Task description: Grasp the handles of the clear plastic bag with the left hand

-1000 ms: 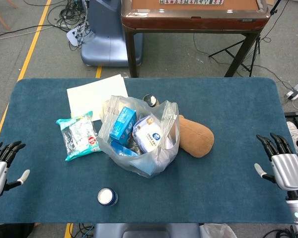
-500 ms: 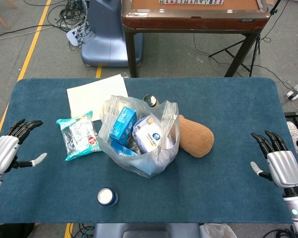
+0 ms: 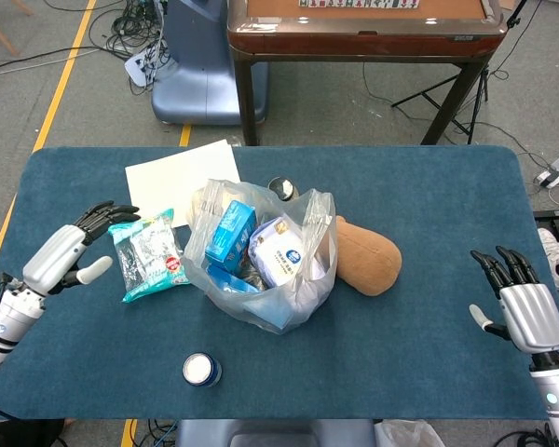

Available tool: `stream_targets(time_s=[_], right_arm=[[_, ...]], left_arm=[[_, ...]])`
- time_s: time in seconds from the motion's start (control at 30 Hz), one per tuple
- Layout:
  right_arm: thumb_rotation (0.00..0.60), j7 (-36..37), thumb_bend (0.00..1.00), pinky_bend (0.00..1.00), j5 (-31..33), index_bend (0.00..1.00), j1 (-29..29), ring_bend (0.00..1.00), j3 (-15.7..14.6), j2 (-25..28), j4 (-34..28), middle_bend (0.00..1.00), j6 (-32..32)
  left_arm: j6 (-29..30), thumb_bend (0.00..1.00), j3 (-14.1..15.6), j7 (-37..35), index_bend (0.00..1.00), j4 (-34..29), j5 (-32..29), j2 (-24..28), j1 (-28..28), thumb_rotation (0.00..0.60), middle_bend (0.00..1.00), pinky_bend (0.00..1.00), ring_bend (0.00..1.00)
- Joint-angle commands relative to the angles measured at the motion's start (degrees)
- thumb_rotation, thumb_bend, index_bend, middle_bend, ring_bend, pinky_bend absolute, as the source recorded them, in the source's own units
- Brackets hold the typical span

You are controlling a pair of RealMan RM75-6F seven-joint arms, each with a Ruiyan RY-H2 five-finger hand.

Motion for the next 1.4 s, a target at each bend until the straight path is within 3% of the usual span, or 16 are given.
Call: stream_targets(time_s=[0.03, 0.33, 0.73, 1.0, 1.4], right_arm=[[0.6, 0.15, 0.31, 0.1, 0.02, 0.09, -0.1, 0.04, -0.09, -0.01, 0.05, 0.19, 0.08], [0.6, 1.01, 0.31, 0.1, 0.16, 0.09, -0.59, 0.04, -0.4, -0.01, 0.66, 0.19, 0.55], [0.6, 1.82, 0.31, 0.1, 0.47, 0.09, -1.19, 0.04, -0.72, -0.24, 1.41, 0.19, 0.93], [0.6, 2.2, 0.31, 0.1, 0.48, 0.09, -1.53, 0.04, -0.93, -0.2, 1.69, 0.19, 1.15], [0.6, 2.7, 0.31, 0.1, 0.74, 0.09, -2.18, 0.04, -1.06, -0.11, 2.04, 0.2, 1.65]], left_arm=[[-1.03, 0.12, 0.07, 1.66, 0.19, 0.14, 0.66, -1.03, -1.55, 0.0, 0.11, 0.0, 0.09], [-2.31, 0.11, 0.25, 6.21, 0.2, 0.4, 1.5, -4.44, -5.28, 0.0, 0.11, 0.0, 0.06], [-0.82, 0.11, -0.16, 6.54, 0.21, 0.86, 3.43, -8.22, -9.59, 0.0, 0.1, 0.0, 0.04], [-2.86, 0.11, 0.66, 7.54, 0.21, 1.71, 3.38, -11.02, -12.57, 0.0, 0.1, 0.0, 0.04], [-3.34, 0.11, 0.15, 4.21, 0.21, 2.28, 3.29, -13.89, -16.98, 0.0, 0.1, 0.0, 0.04]])
